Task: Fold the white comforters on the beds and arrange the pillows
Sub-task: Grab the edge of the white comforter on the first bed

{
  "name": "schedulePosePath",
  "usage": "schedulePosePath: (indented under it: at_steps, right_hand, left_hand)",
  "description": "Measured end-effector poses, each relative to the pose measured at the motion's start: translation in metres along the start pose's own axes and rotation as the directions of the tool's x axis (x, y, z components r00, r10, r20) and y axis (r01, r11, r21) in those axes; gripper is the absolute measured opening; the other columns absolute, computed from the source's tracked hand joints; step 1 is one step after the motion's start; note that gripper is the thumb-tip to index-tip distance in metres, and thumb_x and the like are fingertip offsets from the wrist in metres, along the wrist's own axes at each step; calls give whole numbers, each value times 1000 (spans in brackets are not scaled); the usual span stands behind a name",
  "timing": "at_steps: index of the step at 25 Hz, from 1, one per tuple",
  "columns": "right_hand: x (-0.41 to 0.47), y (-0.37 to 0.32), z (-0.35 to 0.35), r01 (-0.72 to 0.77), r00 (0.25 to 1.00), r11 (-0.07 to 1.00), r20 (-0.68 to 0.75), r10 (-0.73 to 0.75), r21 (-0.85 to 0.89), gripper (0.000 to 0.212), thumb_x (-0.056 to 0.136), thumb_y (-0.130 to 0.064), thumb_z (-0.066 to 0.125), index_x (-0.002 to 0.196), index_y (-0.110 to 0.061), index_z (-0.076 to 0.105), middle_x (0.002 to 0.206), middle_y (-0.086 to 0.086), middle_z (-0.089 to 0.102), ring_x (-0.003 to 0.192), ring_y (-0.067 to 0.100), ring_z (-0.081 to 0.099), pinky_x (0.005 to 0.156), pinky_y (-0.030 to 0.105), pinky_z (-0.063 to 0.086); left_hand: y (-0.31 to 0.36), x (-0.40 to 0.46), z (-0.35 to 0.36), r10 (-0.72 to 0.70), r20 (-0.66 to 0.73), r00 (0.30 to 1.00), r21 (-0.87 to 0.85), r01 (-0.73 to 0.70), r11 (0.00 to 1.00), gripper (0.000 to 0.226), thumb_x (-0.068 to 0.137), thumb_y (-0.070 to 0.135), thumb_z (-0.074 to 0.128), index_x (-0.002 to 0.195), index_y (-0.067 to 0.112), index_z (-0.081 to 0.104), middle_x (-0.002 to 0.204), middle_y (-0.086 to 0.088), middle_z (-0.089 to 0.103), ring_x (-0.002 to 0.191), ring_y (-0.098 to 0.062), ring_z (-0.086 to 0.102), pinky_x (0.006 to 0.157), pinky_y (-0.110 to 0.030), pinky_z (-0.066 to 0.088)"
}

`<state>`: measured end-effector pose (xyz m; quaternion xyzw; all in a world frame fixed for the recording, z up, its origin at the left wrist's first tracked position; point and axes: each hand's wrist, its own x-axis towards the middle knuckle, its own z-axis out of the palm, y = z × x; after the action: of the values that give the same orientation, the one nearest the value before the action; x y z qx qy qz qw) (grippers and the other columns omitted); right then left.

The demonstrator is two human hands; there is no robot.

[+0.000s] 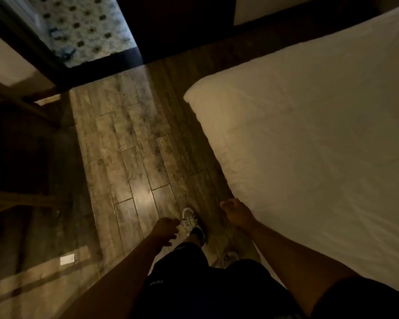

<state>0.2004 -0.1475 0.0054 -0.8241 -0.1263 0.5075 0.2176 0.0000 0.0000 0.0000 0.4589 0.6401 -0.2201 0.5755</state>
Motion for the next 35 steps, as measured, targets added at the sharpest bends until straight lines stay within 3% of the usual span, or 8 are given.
schedulePosePath:
  at_steps: [5, 7, 11, 17, 23, 28, 35]
  right_hand:
    - [42, -113, 3, 144, 989, 990, -28, -144, 6, 38, 99, -36, 53, 128, -13, 57, 130, 10, 60, 118, 26, 57, 89, 24, 41]
    - [52, -136, 1, 155, 987, 988, -25, -156, -23, 37, 99, -37, 51, 128, -14, 57, 127, 9, 61, 112, 25, 58, 88, 27, 43]
    - [78, -154, -2, 82, 996, 994, -26, -84, -79, 39, 96, -44, 53, 124, -17, 59, 124, 7, 62, 112, 25, 58, 99, 39, 47]
    - [119, -166, -22, 18, 1000, 987, 8, -17, -161, 27, 97, -34, 54, 115, -16, 64, 121, 10, 65, 110, 27, 60, 96, 37, 46]
    - [202, -212, -60, -17, 996, 970, 81, 37, -243, 32, 98, -28, 52, 121, -10, 64, 125, 11, 63, 113, 29, 59, 99, 35, 44]
    - [267, -287, -93, -58, 982, 984, 167, 87, -171, 34, 92, -34, 55, 116, -12, 65, 112, 8, 66, 104, 28, 64, 93, 37, 51]
    - [343, -441, -124, 120, 979, 990, 172, -105, -77, 26, 94, -35, 52, 114, -21, 63, 116, 6, 65, 107, 26, 62, 98, 45, 52]
  left_hand:
    - [13, 22, -65, -57, -14, 998, -171, 54, 984, 31, 95, 34, 56, 112, 8, 62, 95, -15, 68, 80, -29, 63, 70, -35, 50]
    - [27, 27, -86, -37, -8, 999, -217, 34, 975, 32, 95, 33, 55, 112, 7, 61, 97, -16, 68, 81, -30, 64, 71, -36, 51]
    - [71, 40, -135, 22, 11, 1000, -275, -18, 961, 32, 97, 30, 53, 115, 4, 60, 104, -19, 68, 84, -32, 65, 78, -40, 53]
    - [182, 64, -203, 152, -47, 987, -302, -159, 940, 30, 97, 27, 54, 115, 3, 61, 106, -21, 69, 94, -36, 68, 86, -48, 55]
    - [318, 91, -241, 222, -114, 968, -369, -249, 895, 28, 95, 25, 56, 111, 2, 63, 100, -20, 70, 83, -33, 69, 74, -40, 55]
    - [371, 110, -241, 146, -81, 986, -326, -165, 931, 28, 96, 26, 56, 111, 3, 63, 103, -22, 71, 86, -34, 70, 78, -43, 56]
    - [391, 147, -280, -58, -77, 995, -293, 33, 955, 28, 97, 25, 55, 110, 2, 62, 98, -20, 69, 84, -33, 67, 81, -43, 54]
